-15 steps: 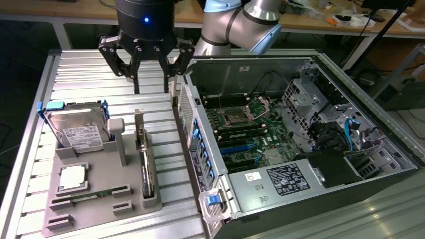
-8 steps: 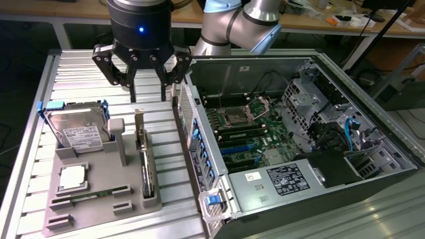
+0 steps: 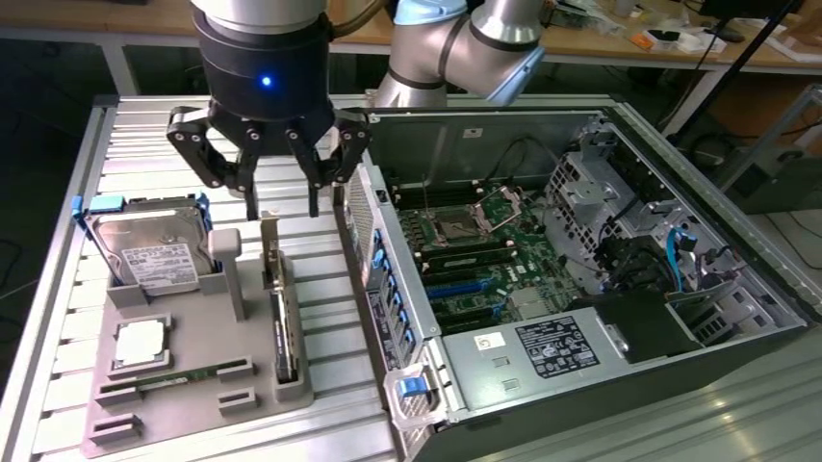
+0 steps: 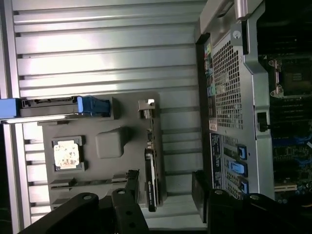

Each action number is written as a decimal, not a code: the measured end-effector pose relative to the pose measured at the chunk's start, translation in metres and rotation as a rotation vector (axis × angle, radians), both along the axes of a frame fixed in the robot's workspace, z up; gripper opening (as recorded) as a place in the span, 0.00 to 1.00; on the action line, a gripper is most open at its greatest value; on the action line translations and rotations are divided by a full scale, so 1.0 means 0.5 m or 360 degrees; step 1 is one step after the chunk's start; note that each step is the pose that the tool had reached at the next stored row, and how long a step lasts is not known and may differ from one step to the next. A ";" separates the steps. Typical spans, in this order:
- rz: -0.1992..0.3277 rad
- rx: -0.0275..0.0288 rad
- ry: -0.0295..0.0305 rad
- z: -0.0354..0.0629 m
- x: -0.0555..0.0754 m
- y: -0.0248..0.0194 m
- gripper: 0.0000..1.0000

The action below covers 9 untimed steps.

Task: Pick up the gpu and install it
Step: 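Pick up the gpu and move the gpu toward the slot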

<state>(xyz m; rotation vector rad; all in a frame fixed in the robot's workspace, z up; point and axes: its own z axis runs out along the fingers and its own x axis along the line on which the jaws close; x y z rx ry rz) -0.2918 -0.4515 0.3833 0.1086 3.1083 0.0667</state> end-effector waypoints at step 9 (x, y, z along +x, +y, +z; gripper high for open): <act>0.0000 0.00002 -0.00005 -0.004 -0.006 -0.0442 0.56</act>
